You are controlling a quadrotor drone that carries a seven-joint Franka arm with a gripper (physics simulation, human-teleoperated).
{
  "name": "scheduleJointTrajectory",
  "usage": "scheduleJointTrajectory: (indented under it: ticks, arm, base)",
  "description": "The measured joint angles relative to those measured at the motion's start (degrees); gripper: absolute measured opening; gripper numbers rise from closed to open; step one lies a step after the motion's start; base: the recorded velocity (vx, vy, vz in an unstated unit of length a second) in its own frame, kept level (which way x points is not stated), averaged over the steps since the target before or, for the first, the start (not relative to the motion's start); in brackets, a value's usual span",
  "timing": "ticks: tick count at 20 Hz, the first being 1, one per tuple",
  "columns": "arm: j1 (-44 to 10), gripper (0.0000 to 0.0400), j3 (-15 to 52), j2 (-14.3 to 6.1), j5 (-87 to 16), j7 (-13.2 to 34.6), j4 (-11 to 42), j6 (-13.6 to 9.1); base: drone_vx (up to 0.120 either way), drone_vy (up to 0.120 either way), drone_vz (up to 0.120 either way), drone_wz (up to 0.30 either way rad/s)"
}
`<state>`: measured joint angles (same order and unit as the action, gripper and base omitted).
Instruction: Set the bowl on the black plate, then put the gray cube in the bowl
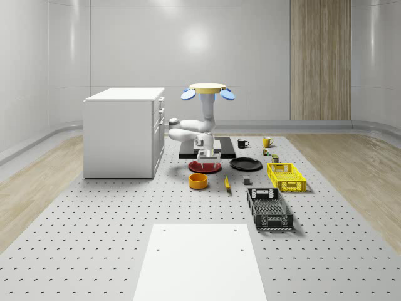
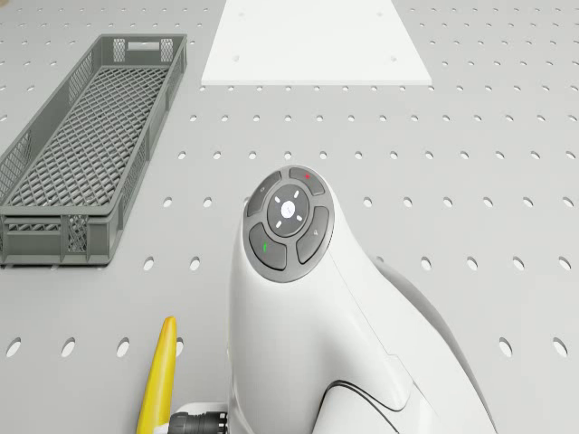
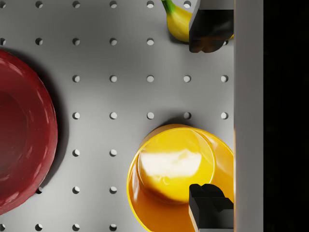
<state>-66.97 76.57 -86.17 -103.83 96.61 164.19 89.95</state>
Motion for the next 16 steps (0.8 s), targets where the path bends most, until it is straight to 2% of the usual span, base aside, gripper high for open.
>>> scheduleJointTrajectory:
  ticks: [7,16]
  arm:
    - [-0.35,0.04,-5.32,-0.65,-4.91,-0.44,-1.27,2.42]
    - [-0.07,0.04,-9.72,-0.89,-8.97,-1.64,-2.77,4.44]
  base:
    - [0.0,0.0,0.0,0.0]
    - [0.0,0.0,0.0,0.0]
